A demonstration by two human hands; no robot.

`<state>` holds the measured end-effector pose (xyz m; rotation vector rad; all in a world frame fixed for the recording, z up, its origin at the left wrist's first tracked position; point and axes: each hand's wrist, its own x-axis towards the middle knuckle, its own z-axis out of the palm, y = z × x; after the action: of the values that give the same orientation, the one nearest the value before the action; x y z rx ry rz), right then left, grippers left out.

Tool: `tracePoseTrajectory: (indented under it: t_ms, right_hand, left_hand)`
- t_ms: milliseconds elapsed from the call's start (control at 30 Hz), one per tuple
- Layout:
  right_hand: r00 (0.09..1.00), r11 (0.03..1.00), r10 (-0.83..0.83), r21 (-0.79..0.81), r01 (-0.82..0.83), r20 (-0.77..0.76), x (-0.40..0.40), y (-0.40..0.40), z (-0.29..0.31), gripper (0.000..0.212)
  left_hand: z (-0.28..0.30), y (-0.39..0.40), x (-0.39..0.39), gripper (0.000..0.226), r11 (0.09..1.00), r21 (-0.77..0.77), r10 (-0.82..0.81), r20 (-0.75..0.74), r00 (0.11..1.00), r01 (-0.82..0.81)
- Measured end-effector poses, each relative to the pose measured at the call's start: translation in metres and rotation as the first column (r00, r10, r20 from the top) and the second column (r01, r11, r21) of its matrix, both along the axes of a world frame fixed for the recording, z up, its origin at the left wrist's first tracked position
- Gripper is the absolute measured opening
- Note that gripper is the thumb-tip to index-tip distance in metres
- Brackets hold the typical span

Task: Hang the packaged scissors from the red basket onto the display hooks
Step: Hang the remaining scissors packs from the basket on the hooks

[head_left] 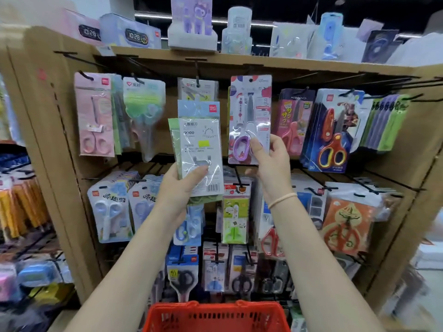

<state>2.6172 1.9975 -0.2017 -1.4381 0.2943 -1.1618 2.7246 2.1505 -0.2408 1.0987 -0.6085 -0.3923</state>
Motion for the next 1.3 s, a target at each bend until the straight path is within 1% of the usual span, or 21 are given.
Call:
tracePoseTrajectory:
  t_ms: [200, 333, 400, 500, 667, 767, 833, 900, 967, 1033, 1067, 1100, 1167, 1233, 1300]
  right_hand:
    - [1.0, 0.999, 0.027, 0.02, -0.028, 0.01, -0.006, 0.007, -0.009, 0.014]
    - [0.999, 1.0, 0.009, 0.005, -0.009, 0.046, -0.005, 0.011, -0.002, 0.016]
    - [0.999, 1.0, -0.005, -0.002, 0.005, 0.045, -0.005, 0.013, 0.006, 0.016]
    - [0.998, 0.999, 0.03, 0.027, -0.031, 0.06, -0.009, 0.017, 0.013, 0.014]
    - [0.997, 0.999, 0.001, 0.052, -0.005, 0.079, -0.011, 0.018, 0.009, 0.022]
    - [0.998, 0.998, 0.005, 0.056, -0.009, 0.062, -0.008, 0.016, 0.011, 0.021]
    - [1.0, 0.995, -0.002, 0.096, -0.001, 0.03, -0.002, 0.011, 0.007, 0.021]
    - [1.0, 0.984, -0.002, 0.178, 0.004, -0.017, 0.005, 0.007, 0.001, 0.029]
    - [0.998, 0.96, 0.049, 0.278, -0.033, -0.05, 0.007, 0.006, -0.008, 0.04]
    - [0.994, 0.939, 0.091, 0.336, -0.068, -0.055, 0.003, 0.01, -0.018, 0.045]
    - [0.993, 0.944, 0.086, 0.326, -0.056, -0.079, -0.001, 0.014, -0.024, 0.045]
    - [0.99, 0.958, 0.068, 0.284, -0.031, -0.123, -0.004, 0.018, -0.03, 0.043]
    - [0.972, 0.992, 0.051, 0.126, -0.023, -0.228, -0.009, 0.029, -0.041, 0.038]
    - [0.955, 0.994, 0.102, 0.001, -0.106, -0.28, -0.009, 0.039, -0.047, 0.029]
    - [0.95, 0.984, 0.155, -0.04, -0.172, -0.271, -0.007, 0.044, -0.05, 0.019]
  left_hand:
    - [-0.003, 0.002, 0.0, 0.038, 1.0, -0.001, 0.009, 0.012, 1.0, -0.009]
    - [-0.003, 0.003, -0.005, 0.057, 1.0, -0.015, -0.007, 0.023, 1.0, 0.007]
    - [-0.004, 0.004, -0.006, 0.062, 1.0, -0.022, -0.009, 0.019, 1.0, 0.01]
    - [-0.003, 0.004, -0.005, 0.061, 0.999, -0.032, -0.006, 0.012, 1.0, 0.007]
    - [-0.001, 0.003, -0.006, 0.055, 0.999, -0.042, -0.004, -0.001, 1.0, 0.004]
    - [-0.001, 0.001, -0.006, 0.047, 0.999, -0.043, -0.002, -0.002, 1.0, 0.002]
    - [-0.002, -0.001, -0.007, 0.039, 0.999, -0.046, 0.006, -0.008, 1.0, -0.006]
    - [-0.003, -0.001, -0.007, 0.038, 0.999, -0.049, 0.007, -0.008, 1.0, -0.008]
    - [-0.004, -0.001, -0.008, 0.042, 0.999, -0.052, 0.01, -0.007, 1.0, -0.01]
    - [-0.005, 0.001, -0.009, 0.053, 0.998, -0.053, 0.013, -0.003, 1.0, -0.013]
    - [-0.006, 0.001, -0.009, 0.057, 0.999, -0.051, 0.013, -0.009, 1.0, -0.013]
    - [-0.008, 0.001, -0.009, 0.056, 0.999, -0.049, 0.015, -0.013, 1.0, -0.016]
    - [-0.009, 0.0, -0.009, 0.052, 0.999, -0.04, 0.022, -0.014, 1.0, -0.023]
    - [-0.009, -0.001, -0.011, 0.049, 1.0, -0.006, 0.012, 0.004, 1.0, -0.012]
    - [-0.01, -0.002, -0.012, 0.04, 0.999, 0.048, -0.001, 0.011, 1.0, 0.001]
